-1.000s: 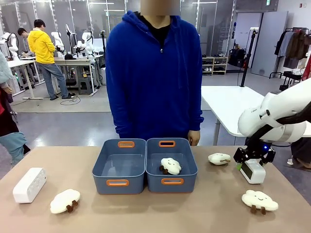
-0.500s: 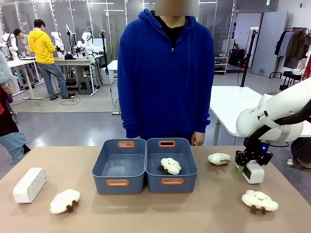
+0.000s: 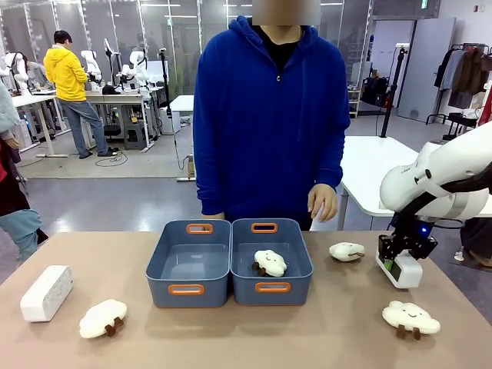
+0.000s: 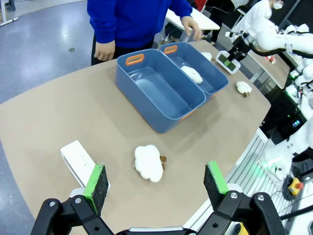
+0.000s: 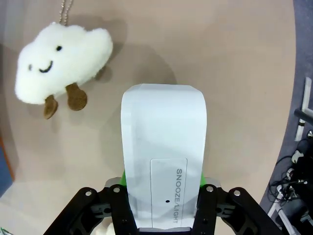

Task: Sort the digital clocks into the basket.
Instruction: Pick up the Digital clock from the table and place it into the empty Plastic storage basket.

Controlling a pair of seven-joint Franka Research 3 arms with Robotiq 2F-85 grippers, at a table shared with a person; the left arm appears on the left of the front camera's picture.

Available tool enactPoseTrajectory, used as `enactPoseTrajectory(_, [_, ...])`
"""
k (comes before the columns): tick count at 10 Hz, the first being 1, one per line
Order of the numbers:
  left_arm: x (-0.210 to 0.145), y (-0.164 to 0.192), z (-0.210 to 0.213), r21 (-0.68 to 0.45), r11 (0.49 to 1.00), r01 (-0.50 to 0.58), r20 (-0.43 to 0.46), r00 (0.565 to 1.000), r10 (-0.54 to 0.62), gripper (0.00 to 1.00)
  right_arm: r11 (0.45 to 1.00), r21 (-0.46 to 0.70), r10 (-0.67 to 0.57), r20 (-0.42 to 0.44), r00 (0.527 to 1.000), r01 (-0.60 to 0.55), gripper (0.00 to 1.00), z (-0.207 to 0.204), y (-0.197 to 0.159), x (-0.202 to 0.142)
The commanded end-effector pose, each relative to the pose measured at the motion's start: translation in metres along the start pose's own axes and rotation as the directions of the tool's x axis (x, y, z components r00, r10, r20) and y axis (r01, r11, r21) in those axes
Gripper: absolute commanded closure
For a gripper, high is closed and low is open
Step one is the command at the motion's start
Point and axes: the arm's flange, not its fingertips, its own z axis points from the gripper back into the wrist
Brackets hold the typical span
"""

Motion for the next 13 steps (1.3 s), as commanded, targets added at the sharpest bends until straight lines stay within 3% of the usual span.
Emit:
enactPoseTrajectory(1, [0.001, 0.002, 0.0, -0.021, 1.0, 0.016, 0.012, 1.0, -0.016, 0.0, 0.998, 0.066, -0.003, 0.019, 1.0, 0.001, 0.96, 0.033, -0.004, -0.01])
enactPoseTrajectory(3, [0.001, 0.002, 0.0, -0.021, 1.0, 0.016, 0.012, 1.0, -0.016, 0.0, 0.993, 0.029, 0.111, 0.039, 0.993, -0.112, 0.96, 0.08, -0.01, -0.036])
enactPoseTrajectory(4, [0.001, 0.002, 0.0, -0.021, 1.0, 0.016, 0.012, 1.0, -0.016, 0.0, 0.984, 0.072, 0.158, 0.062, 0.985, -0.162, 0.96, 0.113, -0.036, -0.069])
enactPoseTrajectory(6, [0.001, 0.002, 0.0, -0.021, 1.0, 0.016, 0.012, 1.0, -0.016, 0.0, 0.932, 0.175, 0.282, 0.197, 0.939, -0.317, 0.96, 0.169, -0.115, -0.151])
enactPoseTrajectory(7, [0.001, 0.002, 0.0, -0.021, 1.0, 0.016, 0.012, 1.0, -0.016, 0.0, 0.919, 0.205, 0.283, 0.254, 0.925, -0.338, 0.96, 0.182, -0.134, -0.173])
enactPoseTrajectory(9, [0.001, 0.002, 0.0, -0.021, 1.0, 0.016, 0.012, 1.0, -0.016, 0.0, 0.889, 0.248, 0.3, 0.32, 0.899, -0.385, 0.96, 0.185, -0.146, -0.193])
enactPoseTrajectory(13, [0.001, 0.002, 0.0, -0.021, 1.0, 0.016, 0.012, 1.0, -0.016, 0.0, 0.877, 0.278, 0.292, 0.339, 0.894, -0.392, 0.96, 0.179, -0.151, -0.199])
